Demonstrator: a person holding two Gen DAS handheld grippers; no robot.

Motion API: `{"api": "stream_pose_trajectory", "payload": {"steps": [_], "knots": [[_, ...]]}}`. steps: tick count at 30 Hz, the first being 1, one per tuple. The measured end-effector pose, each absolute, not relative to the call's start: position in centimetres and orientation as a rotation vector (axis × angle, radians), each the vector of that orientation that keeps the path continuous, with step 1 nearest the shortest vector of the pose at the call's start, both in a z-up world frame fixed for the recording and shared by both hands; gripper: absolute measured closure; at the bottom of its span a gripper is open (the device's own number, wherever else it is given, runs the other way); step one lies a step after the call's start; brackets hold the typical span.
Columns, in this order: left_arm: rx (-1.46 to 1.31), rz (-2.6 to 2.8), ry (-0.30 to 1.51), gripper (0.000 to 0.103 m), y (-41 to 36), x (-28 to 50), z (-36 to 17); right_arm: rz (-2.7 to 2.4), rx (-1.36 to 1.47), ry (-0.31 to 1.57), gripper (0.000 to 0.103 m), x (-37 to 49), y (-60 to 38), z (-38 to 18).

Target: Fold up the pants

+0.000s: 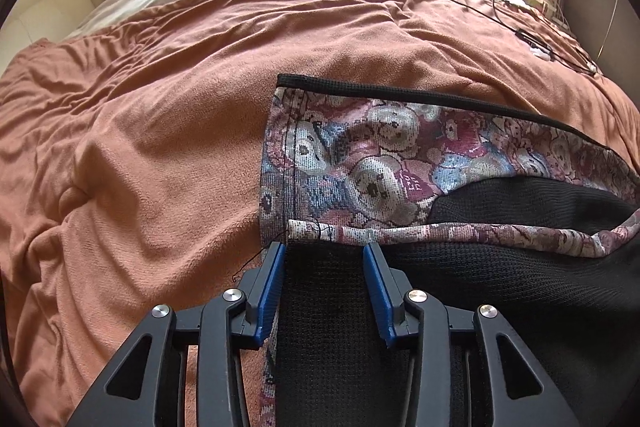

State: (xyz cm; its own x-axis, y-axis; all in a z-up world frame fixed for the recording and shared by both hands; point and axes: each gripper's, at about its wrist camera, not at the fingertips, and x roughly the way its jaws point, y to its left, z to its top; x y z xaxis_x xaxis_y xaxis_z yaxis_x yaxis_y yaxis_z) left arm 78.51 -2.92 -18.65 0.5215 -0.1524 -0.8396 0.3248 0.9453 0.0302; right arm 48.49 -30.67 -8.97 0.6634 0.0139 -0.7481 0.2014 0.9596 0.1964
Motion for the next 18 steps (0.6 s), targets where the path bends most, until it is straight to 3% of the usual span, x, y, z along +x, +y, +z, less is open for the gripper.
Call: {"api": "stream_pose_trajectory", "payload": {"steps": [4,5,6,9,18], "knots": [[0.195,-0.282,0.999,0.062,-3.0,78.9,-19.2,-0.104,0.271,0.844,0.081,48.5,-30.8,-9.0],[0.201,-0.273,0.988,0.085,-3.0,78.8,-19.1,-0.103,0.274,0.844,0.081,48.6,-30.8,-9.1],[0.204,-0.274,0.987,0.094,-3.1,78.7,-19.0,-0.103,0.277,0.843,0.084,48.6,-30.9,-9.1],[0.22,-0.25,0.953,0.096,-3.0,78.3,-18.0,-0.119,0.236,0.81,0.094,48.3,-30.5,-8.3],[0.165,-0.17,0.83,0.096,-1.6,78.9,-12.5,-0.115,0.231,0.724,0.097,47.2,-29.3,-6.8]]}}
